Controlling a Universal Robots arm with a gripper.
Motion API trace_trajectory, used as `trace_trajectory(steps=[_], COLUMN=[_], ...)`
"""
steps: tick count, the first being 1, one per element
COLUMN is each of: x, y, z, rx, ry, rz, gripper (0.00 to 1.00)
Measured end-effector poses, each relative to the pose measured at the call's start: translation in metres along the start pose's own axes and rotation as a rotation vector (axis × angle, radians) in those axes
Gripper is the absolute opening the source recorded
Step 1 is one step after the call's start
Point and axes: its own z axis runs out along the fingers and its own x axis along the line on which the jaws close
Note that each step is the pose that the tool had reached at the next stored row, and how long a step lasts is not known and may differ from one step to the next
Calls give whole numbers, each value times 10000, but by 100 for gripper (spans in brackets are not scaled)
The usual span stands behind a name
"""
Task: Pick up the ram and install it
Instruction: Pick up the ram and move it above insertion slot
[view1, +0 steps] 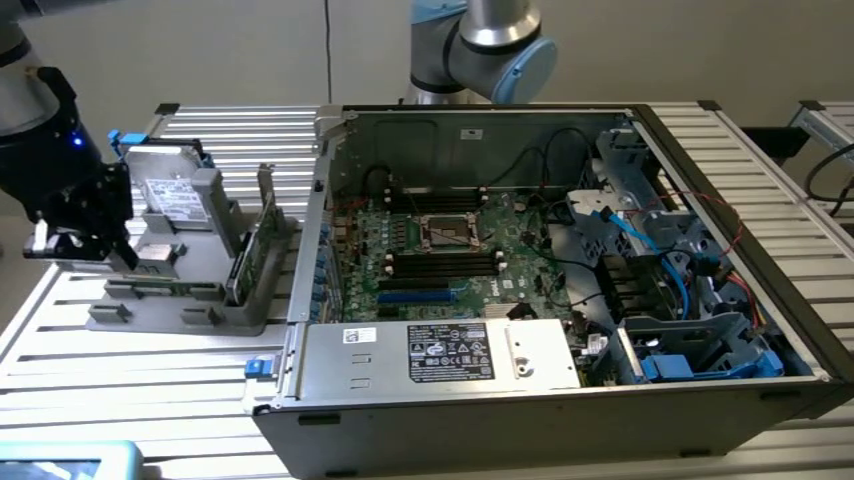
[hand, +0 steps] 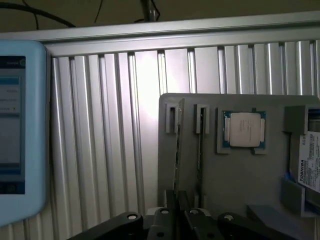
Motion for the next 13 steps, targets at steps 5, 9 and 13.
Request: trace_trajectory(steps=[5, 9, 13], x=[27, 63, 102], y=[-7, -27, -112], z=[-193, -373, -523], rx=[-3, -7, -15], ry=[-59, -106, -248], rz=[-143, -251, -299], gripper=[14, 14, 14])
